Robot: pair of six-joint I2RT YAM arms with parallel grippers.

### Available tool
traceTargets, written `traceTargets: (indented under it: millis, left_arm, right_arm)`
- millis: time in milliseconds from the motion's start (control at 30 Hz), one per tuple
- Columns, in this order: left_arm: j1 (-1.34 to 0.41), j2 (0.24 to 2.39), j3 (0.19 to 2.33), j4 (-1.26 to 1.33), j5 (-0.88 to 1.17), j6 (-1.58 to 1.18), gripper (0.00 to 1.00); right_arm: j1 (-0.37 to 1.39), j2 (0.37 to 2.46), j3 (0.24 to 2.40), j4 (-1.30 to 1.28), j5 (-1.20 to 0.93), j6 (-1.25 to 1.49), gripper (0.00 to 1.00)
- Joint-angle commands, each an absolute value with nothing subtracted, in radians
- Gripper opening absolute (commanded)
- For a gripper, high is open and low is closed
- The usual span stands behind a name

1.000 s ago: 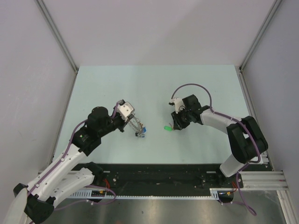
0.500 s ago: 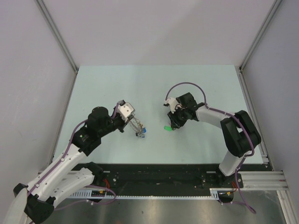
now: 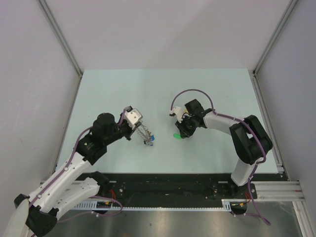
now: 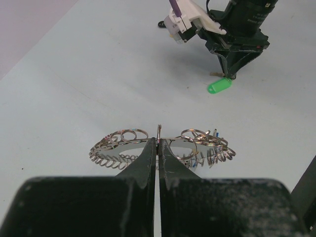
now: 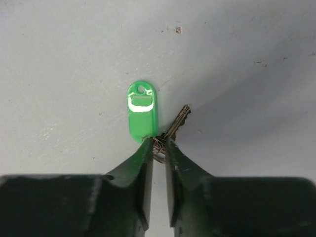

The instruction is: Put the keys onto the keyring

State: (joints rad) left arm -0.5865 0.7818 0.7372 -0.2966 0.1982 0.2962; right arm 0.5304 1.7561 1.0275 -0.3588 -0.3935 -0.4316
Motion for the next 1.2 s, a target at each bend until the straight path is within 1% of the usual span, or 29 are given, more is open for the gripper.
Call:
traceTargets:
  millis: [0,100,133,200,233,267,467,567,800,933,1167]
  left_arm:
    - [-0.581,0.764,0.779,-0.238,0.222,0.313,0.0]
    - [-0.581,0.764,0.779,-0.238,0.222,0.313,0.01]
    - [-0.581,0.765,0.779,-0.238,0.222,0.313,0.01]
    - [-0.581,0.764,0.779,-0.238,0.221,0.313,0.01]
    - [-0.581,0.764,0.779,-0.238,0.221,0.313,0.0]
    - [-0.581,0.765,0.779,-0.239,0.219,0.313,0.0]
    - [-0.581,0.761,0.779,-0.238,0.21,0.314,0.0]
    - [-0.583,0.755,0.778,-0.238,0.207,0.313,0.0]
    - [-0.581,0.753,0.776,-0.235,0.193,0.314,0.0]
    - [-0.581,0.749,0.776,-0.236,0.179,0.314,0.0]
    - [-0.583,0.733,0.77,-0.235,0.153,0.316,0.0]
  right_arm:
    - [0.551,1.761,1.055,-0.396,-0.345,-0.449,0.15]
    - [0.561,1.74,1.055,-0.403,-0.321,-0.44,0.13]
    - [0.566,1.73,1.055,-0.406,-0.299,-0.437,0.07]
    - [0.58,1.712,1.055,-0.411,-0.269,-0.423,0.04]
    - [0.595,1.695,1.054,-0.414,-0.234,-0.419,0.01]
    - [0.603,1.686,1.054,-0.414,-0.213,-0.41,0.0]
    - [0.701,1.643,1.032,-0.394,-0.04,-0.342,0.0]
    - [0.75,1.611,0.991,-0.347,0.027,-0.302,0.0]
    - [0.867,1.609,0.905,-0.267,0.211,-0.218,0.0]
    - [0.911,1.611,0.884,-0.239,0.268,-0.183,0.0]
    - [0.937,1.623,0.882,-0.252,0.272,-0.141,0.07]
